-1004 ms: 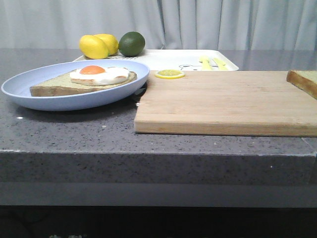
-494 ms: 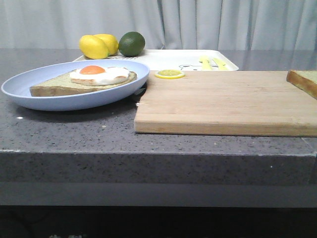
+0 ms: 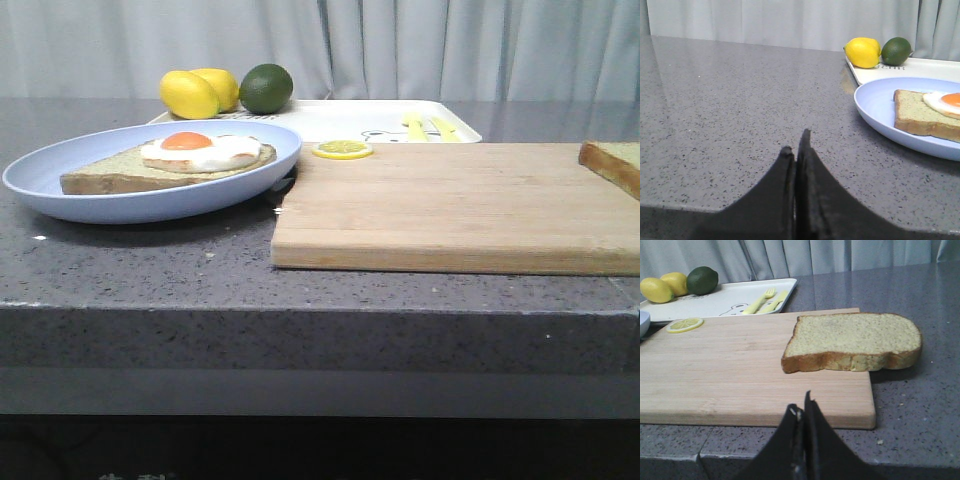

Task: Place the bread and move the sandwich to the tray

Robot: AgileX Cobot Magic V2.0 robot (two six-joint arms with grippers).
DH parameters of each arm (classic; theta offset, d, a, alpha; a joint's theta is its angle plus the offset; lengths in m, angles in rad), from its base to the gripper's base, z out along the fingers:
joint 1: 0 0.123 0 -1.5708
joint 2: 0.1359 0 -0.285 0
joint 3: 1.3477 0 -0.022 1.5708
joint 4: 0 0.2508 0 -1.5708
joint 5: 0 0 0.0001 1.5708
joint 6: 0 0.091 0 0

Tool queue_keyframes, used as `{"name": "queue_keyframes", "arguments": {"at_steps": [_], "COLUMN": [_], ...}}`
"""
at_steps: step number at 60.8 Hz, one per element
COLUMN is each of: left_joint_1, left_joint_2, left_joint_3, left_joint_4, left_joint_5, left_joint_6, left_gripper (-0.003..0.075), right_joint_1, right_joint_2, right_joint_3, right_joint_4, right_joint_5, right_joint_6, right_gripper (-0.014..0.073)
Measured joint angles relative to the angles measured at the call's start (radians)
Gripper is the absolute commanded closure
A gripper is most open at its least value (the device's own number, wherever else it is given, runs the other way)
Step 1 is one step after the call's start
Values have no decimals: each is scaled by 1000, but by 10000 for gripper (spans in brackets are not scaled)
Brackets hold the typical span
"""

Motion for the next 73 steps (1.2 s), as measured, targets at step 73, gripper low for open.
{"name": "queue_keyframes", "arguments": {"at_steps": [73], "left_joint_1": [0], "left_joint_2": [536], "left_joint_3": [-527], "left_joint_4": [4], "left_joint_5": [-98], "left_joint_6": [0], "left_gripper": [741], "right_joint_1": [0], "right_joint_2": [334], "right_joint_3": [-559], "right_joint_4": [0], "right_joint_5": [206], "right_joint_6": [0], "right_gripper": [652]}}
